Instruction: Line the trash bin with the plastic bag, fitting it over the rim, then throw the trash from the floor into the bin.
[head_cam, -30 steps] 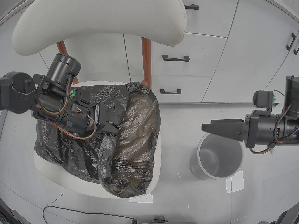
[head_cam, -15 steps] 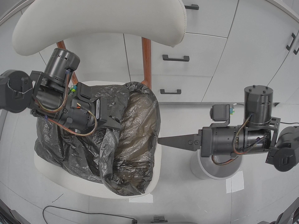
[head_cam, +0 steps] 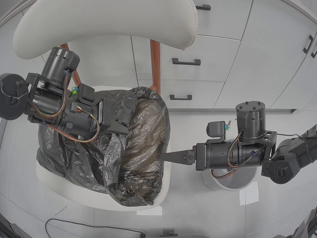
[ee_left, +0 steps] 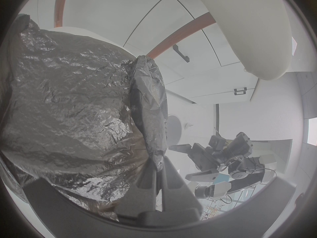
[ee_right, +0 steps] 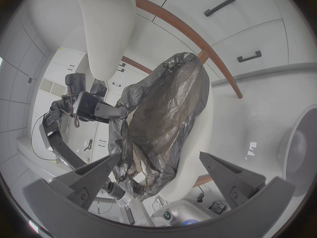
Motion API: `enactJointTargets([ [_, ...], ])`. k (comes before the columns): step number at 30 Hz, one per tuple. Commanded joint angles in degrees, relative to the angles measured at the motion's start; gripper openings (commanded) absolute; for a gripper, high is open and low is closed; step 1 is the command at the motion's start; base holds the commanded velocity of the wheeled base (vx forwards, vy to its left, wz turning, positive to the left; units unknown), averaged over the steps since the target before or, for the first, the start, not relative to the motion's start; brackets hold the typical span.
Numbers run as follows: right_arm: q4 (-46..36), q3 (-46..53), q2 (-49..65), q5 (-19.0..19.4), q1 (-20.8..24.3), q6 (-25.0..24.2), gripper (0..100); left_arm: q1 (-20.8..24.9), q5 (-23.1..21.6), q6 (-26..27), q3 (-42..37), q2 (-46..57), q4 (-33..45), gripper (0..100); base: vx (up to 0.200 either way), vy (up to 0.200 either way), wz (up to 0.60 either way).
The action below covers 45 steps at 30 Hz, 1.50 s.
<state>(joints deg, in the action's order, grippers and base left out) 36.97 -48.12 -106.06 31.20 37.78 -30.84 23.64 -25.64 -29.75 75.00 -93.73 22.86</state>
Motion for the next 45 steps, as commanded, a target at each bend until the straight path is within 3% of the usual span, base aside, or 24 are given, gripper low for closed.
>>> enactJointTargets([
  [1,0.99,-2.16,-2.4,0.18,0.45,-0.1,100,0.01,-0.64,-0.31,-0.38,1.18,0.08,0,0.0,0.0,0.0],
  [31,0.47,-11.47,-11.1,0.18,2.83,-0.1,100,-0.08,-0.64,-0.58,-1.17,2.94,-0.01,0,0.0,0.0,0.0],
  [32,0.47,-11.3,-11.19,0.18,2.91,-0.01,0,-0.08,-0.64,-0.58,-1.17,2.94,-0.01,0,0.0,0.0,0.0],
  [45,0.73,-9.8,-9.87,0.09,3.09,-0.1,0,-0.26,-0.73,-0.58,-3.72,3.03,-0.18,0,0.0,0.0,0.0],
])
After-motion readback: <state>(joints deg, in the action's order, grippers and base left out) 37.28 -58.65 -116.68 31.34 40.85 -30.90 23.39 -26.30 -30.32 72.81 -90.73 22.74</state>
